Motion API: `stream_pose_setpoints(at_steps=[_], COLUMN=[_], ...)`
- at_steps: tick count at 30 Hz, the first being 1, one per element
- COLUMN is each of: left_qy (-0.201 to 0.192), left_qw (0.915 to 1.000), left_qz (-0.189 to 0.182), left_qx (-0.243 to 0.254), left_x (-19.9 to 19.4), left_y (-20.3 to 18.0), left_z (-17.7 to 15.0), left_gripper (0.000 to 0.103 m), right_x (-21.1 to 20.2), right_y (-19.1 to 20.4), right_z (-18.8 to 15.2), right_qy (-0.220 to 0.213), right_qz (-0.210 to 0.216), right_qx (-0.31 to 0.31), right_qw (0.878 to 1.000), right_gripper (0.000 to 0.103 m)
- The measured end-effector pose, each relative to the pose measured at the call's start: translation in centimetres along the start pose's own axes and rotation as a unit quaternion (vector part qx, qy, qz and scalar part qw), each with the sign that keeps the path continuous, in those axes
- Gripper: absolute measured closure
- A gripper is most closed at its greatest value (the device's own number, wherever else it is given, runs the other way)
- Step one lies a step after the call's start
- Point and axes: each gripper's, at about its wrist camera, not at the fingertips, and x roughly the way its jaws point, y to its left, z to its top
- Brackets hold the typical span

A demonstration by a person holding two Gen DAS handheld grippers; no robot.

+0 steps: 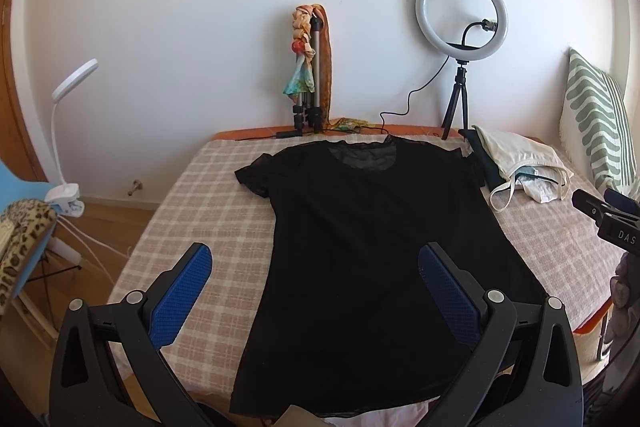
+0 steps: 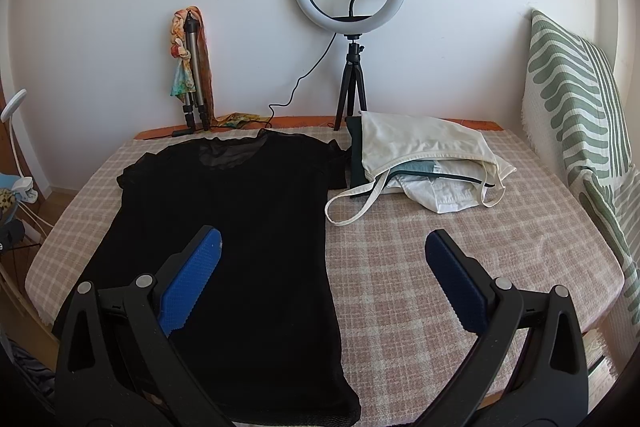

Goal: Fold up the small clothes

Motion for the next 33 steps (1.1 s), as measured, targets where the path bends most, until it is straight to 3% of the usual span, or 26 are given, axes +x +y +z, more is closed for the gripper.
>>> stream_pose_setpoints(at_steps=[33], left_qy=[0.001], left_qw=[1.0000], left_qz=[0.001], left_qx=[-0.001], left_x=[0.18], left_y=[-0.23], left_z=[-0.17], left_gripper=[0.000], right_x=[0.13], right_y=[0.04], right_z=[-0.14], right_qy=[0.000], right_qz=[0.000], right_qx=[-0.001], right_qw=[1.000], right_gripper=[0.000])
